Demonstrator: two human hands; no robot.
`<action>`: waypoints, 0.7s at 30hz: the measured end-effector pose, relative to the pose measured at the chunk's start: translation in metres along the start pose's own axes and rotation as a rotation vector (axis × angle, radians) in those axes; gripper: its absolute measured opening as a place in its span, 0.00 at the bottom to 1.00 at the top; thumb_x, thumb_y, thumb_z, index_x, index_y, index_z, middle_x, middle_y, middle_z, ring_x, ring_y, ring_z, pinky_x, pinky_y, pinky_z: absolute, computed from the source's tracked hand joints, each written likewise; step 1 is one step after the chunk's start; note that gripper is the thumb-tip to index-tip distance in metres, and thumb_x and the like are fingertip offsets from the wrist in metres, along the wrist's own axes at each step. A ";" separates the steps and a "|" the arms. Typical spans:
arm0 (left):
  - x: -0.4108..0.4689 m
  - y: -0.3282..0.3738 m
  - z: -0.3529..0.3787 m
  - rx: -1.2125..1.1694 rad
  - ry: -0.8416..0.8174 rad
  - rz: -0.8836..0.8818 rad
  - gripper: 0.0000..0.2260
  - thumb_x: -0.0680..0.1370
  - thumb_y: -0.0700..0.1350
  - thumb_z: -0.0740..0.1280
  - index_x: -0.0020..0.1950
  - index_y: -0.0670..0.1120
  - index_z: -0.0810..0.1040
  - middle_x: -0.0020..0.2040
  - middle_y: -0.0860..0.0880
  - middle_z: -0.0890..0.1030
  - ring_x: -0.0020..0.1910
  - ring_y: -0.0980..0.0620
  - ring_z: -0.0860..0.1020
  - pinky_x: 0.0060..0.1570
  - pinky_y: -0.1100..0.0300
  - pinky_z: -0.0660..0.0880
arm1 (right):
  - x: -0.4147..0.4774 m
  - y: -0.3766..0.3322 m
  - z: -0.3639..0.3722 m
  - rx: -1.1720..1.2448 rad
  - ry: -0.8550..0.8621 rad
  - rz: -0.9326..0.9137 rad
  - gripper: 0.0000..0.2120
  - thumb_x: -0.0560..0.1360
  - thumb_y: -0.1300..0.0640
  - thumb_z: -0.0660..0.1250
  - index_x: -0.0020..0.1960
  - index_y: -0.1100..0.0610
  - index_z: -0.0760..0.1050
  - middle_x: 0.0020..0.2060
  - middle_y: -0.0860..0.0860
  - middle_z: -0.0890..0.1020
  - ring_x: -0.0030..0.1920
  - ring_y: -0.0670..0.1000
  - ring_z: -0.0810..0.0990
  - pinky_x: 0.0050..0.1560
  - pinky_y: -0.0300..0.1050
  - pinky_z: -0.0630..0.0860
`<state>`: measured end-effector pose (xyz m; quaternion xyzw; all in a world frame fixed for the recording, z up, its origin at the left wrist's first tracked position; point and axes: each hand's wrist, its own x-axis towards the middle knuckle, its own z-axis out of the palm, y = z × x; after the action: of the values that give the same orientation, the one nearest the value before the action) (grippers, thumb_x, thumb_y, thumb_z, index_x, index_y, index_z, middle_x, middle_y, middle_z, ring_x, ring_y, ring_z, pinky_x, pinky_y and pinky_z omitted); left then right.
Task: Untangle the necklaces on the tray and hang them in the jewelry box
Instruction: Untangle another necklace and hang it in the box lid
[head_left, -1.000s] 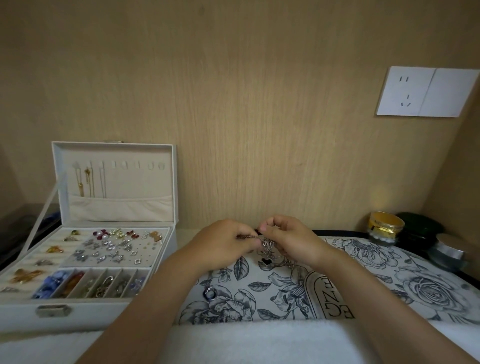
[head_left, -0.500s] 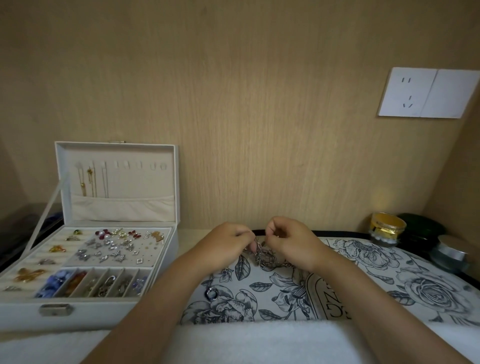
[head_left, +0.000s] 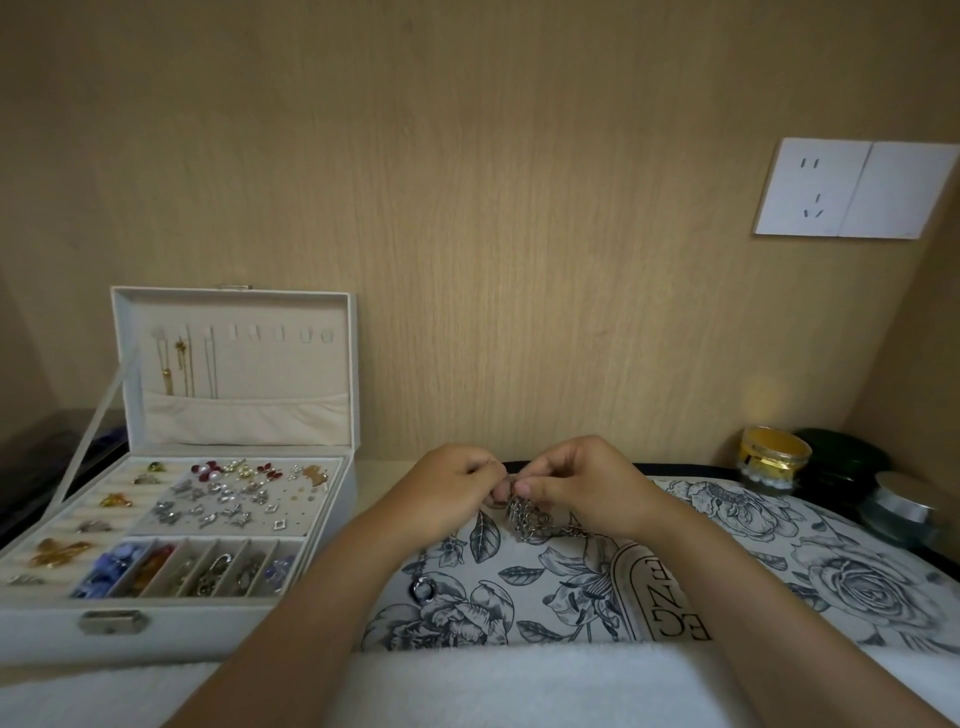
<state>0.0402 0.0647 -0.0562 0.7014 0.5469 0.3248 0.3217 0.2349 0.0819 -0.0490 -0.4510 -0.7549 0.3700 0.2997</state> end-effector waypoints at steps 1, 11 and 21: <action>0.000 0.000 0.000 0.046 0.016 0.008 0.14 0.81 0.51 0.62 0.38 0.54 0.82 0.36 0.54 0.83 0.37 0.53 0.81 0.43 0.52 0.76 | 0.001 0.002 -0.002 -0.039 0.012 0.000 0.03 0.75 0.55 0.75 0.43 0.51 0.86 0.40 0.55 0.87 0.38 0.45 0.80 0.48 0.47 0.80; 0.001 -0.009 0.000 0.166 -0.014 0.087 0.09 0.80 0.42 0.61 0.47 0.57 0.69 0.30 0.54 0.74 0.30 0.53 0.70 0.34 0.56 0.68 | -0.002 -0.001 -0.014 -0.054 0.064 0.017 0.07 0.77 0.54 0.71 0.43 0.56 0.82 0.30 0.46 0.79 0.31 0.42 0.74 0.34 0.35 0.71; 0.000 0.001 0.002 0.184 -0.016 0.135 0.07 0.80 0.51 0.66 0.56 0.61 0.80 0.37 0.56 0.84 0.26 0.63 0.74 0.33 0.63 0.72 | -0.002 -0.012 -0.007 0.190 0.125 0.082 0.20 0.84 0.47 0.57 0.42 0.60 0.75 0.30 0.48 0.76 0.28 0.41 0.71 0.33 0.29 0.68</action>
<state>0.0426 0.0637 -0.0562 0.7656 0.5234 0.2884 0.2380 0.2359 0.0779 -0.0353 -0.4730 -0.6773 0.4230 0.3723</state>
